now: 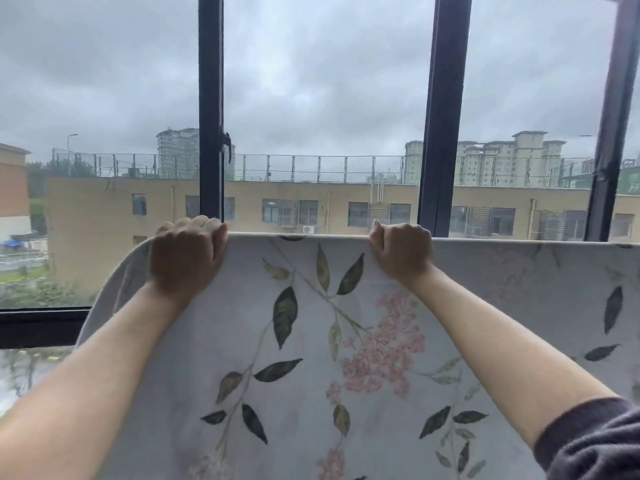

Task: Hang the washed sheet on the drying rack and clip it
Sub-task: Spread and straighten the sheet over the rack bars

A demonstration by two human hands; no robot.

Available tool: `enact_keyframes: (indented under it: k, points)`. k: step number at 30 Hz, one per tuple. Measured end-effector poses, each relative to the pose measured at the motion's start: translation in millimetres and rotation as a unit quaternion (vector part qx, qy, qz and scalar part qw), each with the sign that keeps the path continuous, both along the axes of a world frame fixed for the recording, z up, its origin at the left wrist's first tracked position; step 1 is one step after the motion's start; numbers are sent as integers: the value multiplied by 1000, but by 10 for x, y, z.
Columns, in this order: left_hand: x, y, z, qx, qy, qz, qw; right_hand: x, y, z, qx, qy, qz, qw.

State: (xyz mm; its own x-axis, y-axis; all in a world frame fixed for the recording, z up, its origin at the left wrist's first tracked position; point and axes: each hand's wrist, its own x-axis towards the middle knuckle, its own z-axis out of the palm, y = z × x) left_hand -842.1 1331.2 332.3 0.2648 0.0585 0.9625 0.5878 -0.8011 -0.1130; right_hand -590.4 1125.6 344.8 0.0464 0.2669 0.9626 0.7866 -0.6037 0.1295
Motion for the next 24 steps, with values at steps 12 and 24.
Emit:
enact_keyframes:
  k: [12, 24]
  points:
    - [-370, 388, 175, -76, 50, -198, 976, -1688, 1490, 70, -29, -7, -7, 1000]
    - [-1203, 910, -1257, -245, 31, -253, 935, -2026, 1419, 115, -145, 104, 58, 982]
